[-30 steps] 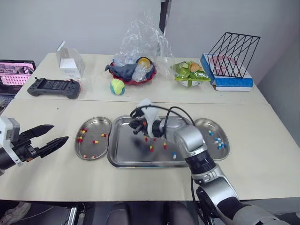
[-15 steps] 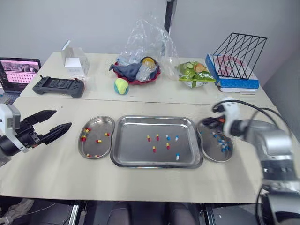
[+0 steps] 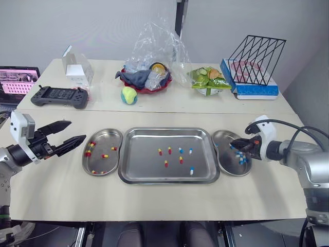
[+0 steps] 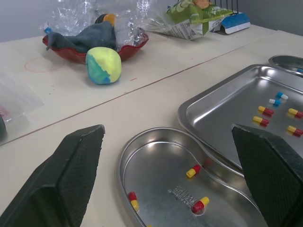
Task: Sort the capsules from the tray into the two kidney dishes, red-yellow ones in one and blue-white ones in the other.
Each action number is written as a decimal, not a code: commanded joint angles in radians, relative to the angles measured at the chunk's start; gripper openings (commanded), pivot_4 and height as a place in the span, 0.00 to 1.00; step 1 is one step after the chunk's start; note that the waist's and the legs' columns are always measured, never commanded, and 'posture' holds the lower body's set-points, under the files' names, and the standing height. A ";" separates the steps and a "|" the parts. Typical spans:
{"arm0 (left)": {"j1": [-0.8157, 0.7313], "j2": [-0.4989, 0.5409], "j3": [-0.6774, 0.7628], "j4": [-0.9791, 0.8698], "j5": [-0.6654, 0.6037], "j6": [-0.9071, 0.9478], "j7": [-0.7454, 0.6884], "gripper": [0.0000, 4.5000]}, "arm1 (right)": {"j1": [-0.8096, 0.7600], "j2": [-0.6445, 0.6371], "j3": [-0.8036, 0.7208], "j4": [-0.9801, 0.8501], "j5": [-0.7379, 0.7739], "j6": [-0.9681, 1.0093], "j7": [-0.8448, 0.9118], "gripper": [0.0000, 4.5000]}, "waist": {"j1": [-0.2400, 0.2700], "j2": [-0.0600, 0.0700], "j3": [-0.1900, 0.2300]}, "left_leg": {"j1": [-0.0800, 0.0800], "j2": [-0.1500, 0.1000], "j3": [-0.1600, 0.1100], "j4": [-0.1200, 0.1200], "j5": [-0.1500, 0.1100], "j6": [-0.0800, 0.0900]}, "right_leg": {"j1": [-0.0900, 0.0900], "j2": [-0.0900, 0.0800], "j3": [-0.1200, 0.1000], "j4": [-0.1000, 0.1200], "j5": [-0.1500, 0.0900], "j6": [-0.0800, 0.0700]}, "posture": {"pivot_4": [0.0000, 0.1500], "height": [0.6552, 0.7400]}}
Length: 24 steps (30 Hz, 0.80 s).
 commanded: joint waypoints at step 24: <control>0.010 0.039 0.060 0.192 0.089 -0.136 0.100 1.00 | -0.060 -0.091 -0.268 0.636 -0.023 -0.677 0.000 1.00 | 0.015 0.000 0.000 | 0.002 0.000 0.001 0.000 0.001 -0.001 | 0.001 0.000 0.000 0.001 0.000 0.000 | 1.00 0.92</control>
